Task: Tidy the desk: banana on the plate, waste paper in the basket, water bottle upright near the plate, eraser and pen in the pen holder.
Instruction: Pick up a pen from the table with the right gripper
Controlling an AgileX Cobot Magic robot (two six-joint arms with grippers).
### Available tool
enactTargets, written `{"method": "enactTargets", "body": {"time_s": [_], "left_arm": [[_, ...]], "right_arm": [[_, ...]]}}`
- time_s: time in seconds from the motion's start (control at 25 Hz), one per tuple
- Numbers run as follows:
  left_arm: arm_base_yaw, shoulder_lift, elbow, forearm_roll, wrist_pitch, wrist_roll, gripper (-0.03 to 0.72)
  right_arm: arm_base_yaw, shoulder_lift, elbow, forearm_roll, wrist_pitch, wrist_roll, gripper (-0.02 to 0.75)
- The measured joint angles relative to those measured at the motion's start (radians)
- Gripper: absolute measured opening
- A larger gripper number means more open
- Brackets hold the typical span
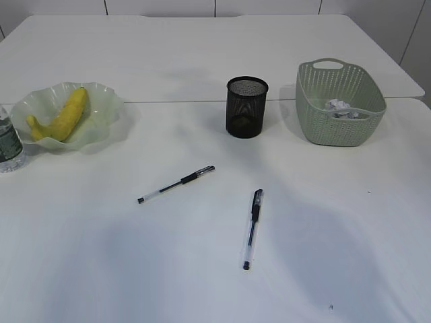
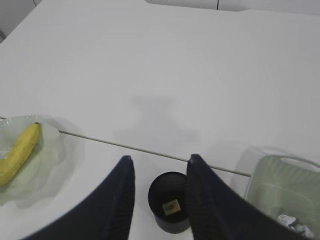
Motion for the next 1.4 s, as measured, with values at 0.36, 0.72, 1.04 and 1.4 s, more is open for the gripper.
{"method": "enactTargets", "body": {"time_s": [0.36, 0.72, 1.04, 1.4], "left_arm": [[0.0, 0.0, 0.0, 0.0, -0.024, 0.0, 0.443], [0.0, 0.0, 0.0, 0.0, -0.032, 0.0, 0.443], [-0.042, 0.0, 0.0, 0.0, -0.034, 0.0, 0.443], [-0.103, -0.034, 0.0, 0.0, -0.034, 0.0, 0.443]], "right_arm": [[0.0, -0.249, 0.295, -0.058, 0.005, 0.011, 0.264], [0.0, -0.521, 0.615, -0.081, 0.005, -0.037, 0.264], [0.0, -0.729, 0.917, -0.084, 0.005, -0.041, 0.264], [0.0, -0.9, 1.288, -0.08, 0.004, -0.027, 0.263]]}}
